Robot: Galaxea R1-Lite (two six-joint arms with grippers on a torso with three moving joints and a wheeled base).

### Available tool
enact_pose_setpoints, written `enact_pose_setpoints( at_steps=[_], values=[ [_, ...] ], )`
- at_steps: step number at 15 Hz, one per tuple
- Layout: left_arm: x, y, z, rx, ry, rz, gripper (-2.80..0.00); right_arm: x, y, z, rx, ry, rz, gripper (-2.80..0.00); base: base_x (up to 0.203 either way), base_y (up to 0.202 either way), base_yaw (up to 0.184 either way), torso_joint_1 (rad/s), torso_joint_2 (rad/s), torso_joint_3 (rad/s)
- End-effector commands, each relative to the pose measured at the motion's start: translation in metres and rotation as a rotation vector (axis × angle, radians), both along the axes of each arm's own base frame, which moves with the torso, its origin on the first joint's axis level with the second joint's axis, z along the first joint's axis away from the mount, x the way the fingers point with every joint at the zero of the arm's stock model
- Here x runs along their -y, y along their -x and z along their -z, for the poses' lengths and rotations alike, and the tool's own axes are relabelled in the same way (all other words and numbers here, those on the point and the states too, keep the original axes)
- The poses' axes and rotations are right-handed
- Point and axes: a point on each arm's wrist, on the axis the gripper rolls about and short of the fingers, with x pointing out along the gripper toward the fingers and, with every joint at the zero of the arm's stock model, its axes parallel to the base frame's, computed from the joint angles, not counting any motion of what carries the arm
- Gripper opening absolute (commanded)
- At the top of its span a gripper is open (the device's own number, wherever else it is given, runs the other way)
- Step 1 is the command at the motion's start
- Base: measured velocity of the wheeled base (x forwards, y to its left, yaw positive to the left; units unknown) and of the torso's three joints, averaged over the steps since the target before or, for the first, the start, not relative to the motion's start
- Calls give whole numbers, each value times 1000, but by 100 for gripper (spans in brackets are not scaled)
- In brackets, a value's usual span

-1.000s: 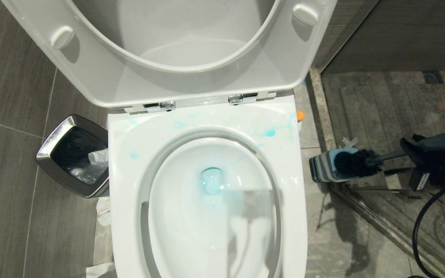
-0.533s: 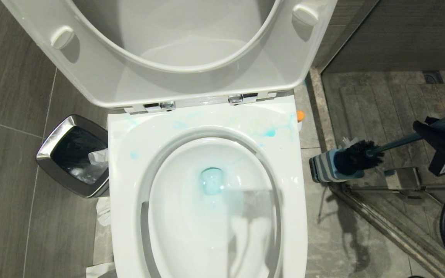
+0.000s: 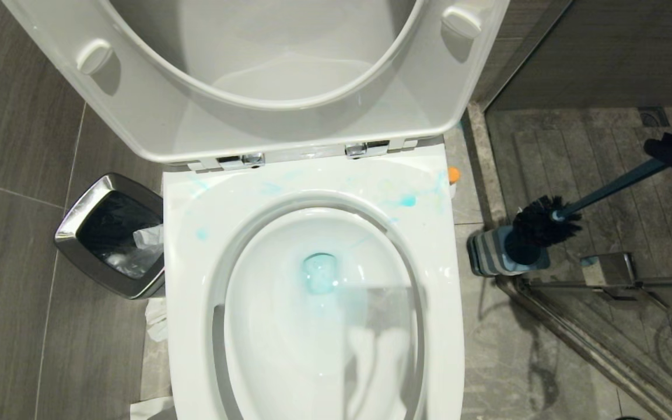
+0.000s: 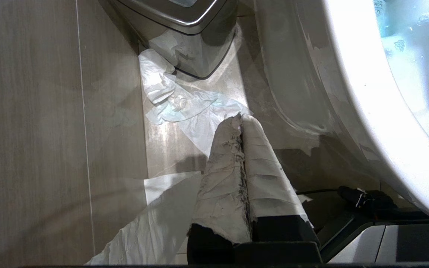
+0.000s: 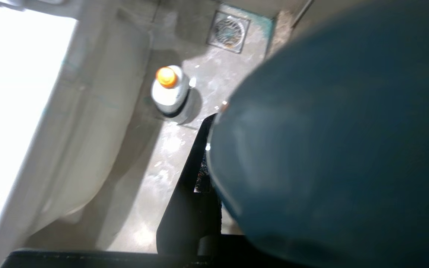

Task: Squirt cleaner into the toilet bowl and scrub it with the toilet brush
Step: Scrub the toilet bowl

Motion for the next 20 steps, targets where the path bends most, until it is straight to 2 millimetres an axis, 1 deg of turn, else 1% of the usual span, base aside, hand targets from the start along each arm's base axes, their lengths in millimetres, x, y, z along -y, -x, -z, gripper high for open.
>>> enact_pose_setpoints(
  at_steps=[1,2,5,9,13,20],
  values=[
    [0,0,0,-2,0,1,-280,-3,10,-13,-19,1,-23,-280,0,0,0,0,0,0],
    [0,0,0,-2,0,1,-280,-4,14,-17,-24,1,-31,-280,0,0,0,0,0,0],
    [0,0,0,-3,-6,1,-280,-7,19,-30,-9,0,-44,-280,0,0,0,0,0,0],
    [0,0,0,-3,-2,1,-280,-7,20,-32,-21,1,-43,-280,0,0,0,0,0,0],
    [0,0,0,-3,-3,1,-280,-9,22,-40,5,-2,-52,-280,0,0,0,0,0,0],
    [0,0,0,-2,-3,1,-280,-10,22,-57,50,-6,-59,-280,0,0,0,3,2,162]
  ],
)
